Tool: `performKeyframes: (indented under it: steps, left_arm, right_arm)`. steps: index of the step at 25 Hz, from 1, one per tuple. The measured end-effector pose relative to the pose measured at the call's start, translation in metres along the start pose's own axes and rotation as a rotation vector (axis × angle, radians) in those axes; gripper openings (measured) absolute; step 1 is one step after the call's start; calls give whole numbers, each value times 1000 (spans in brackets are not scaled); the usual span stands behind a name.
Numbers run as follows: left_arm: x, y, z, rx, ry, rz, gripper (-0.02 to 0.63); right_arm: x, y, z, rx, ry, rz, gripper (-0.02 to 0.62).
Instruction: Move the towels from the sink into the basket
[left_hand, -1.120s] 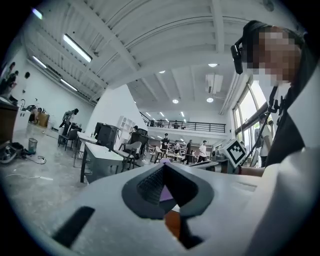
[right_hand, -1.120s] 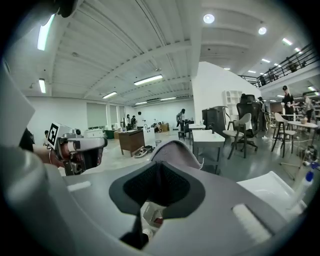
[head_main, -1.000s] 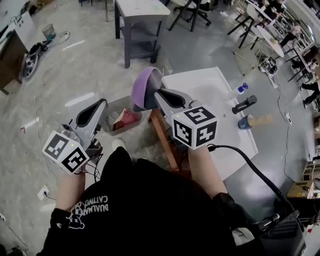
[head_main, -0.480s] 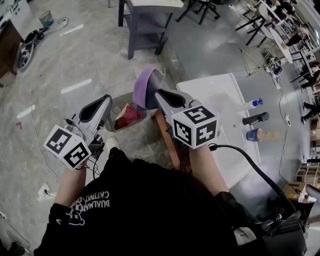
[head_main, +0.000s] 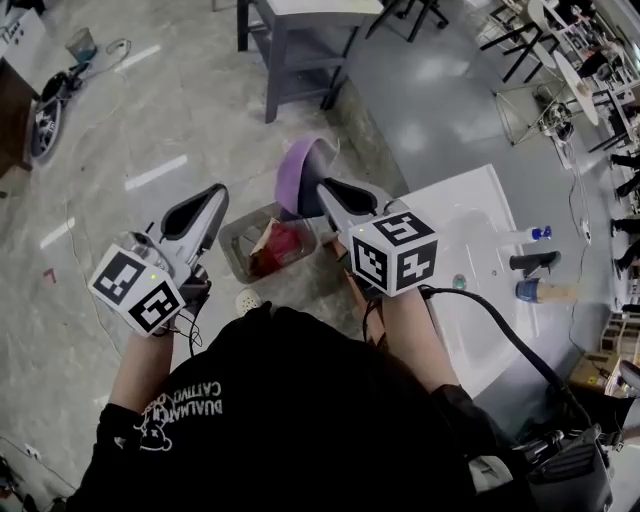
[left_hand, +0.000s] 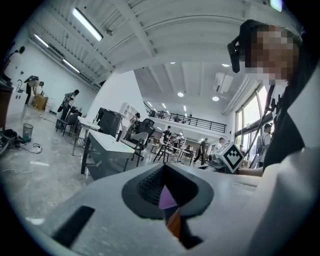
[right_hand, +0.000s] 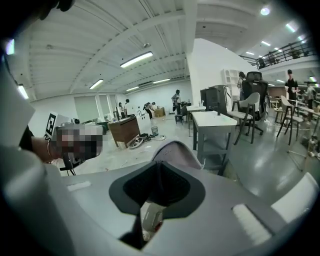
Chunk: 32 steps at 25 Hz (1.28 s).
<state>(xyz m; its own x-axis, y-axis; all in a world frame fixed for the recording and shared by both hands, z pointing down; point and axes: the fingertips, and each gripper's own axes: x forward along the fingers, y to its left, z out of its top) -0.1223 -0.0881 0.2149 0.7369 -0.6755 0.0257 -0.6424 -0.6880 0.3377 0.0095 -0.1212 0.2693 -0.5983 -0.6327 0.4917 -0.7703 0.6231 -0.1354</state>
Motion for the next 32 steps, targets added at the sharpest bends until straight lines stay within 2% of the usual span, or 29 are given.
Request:
performKeyframes:
  steps: [8,14,22,32]
  left_arm:
    - [9,65,3,-25,37,-39,3]
    - [13,77,-10,-32,55,-60,3]
    - [11,87,-31,-91,68,-78,3]
    - [-3,112,-75,-132,141,46,3]
  right_arm:
    - [51,-3,0,37,54,-56,40]
    - [62,1,-11,39,88,-76,40]
    - [81,5,-25,36,152,-69,40]
    - [126,16,-61,31,273,52,40]
